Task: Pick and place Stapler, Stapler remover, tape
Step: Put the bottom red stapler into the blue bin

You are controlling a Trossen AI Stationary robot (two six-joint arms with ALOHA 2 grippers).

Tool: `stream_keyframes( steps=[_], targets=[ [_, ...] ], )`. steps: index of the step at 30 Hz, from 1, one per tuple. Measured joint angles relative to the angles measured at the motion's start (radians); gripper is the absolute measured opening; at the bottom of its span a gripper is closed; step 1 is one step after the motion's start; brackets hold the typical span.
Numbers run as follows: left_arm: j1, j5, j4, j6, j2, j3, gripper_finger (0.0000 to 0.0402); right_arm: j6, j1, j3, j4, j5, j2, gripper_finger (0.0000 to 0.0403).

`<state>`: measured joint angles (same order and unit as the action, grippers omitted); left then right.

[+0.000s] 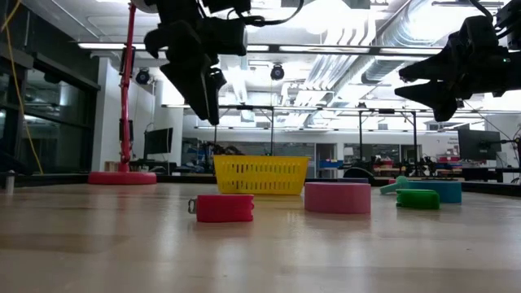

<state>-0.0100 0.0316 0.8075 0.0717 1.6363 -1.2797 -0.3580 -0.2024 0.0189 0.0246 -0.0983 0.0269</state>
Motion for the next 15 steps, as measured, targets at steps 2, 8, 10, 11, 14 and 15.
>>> stream_keyframes(
  steps=[2, 8, 10, 11, 14, 15],
  targets=[
    [-0.015, 0.014, 0.003, -0.031, 0.000, 0.000, 0.0243, 0.000, 0.000, 0.000, 0.000, 0.000, 0.000, 0.0222],
    [-0.052, 0.020, 0.003, -0.128, 0.000, 0.000, 0.0248, 0.000, 0.000, 0.000, 0.000, 0.000, 0.000, 0.0222],
    [-0.068, 0.019, 0.003, -0.154, 0.001, 0.000, 0.0255, 0.000, 0.000, 0.000, 0.000, 0.000, 0.000, 0.0222],
    [-0.077, 0.019, 0.003, -0.169, 0.001, 0.000, 0.0261, 0.000, 0.000, 0.000, 0.000, 0.000, 0.000, 0.0222],
    [-0.113, 0.019, 0.001, -0.216, 0.001, 0.000, 0.0282, 0.000, 0.000, 0.000, 0.000, 0.000, 0.000, 0.0222],
    [-0.128, 0.019, -0.004, -0.228, 0.007, 0.000, 0.0289, 0.000, 0.000, 0.000, 0.000, 0.000, 0.000, 0.0222]
  ],
)
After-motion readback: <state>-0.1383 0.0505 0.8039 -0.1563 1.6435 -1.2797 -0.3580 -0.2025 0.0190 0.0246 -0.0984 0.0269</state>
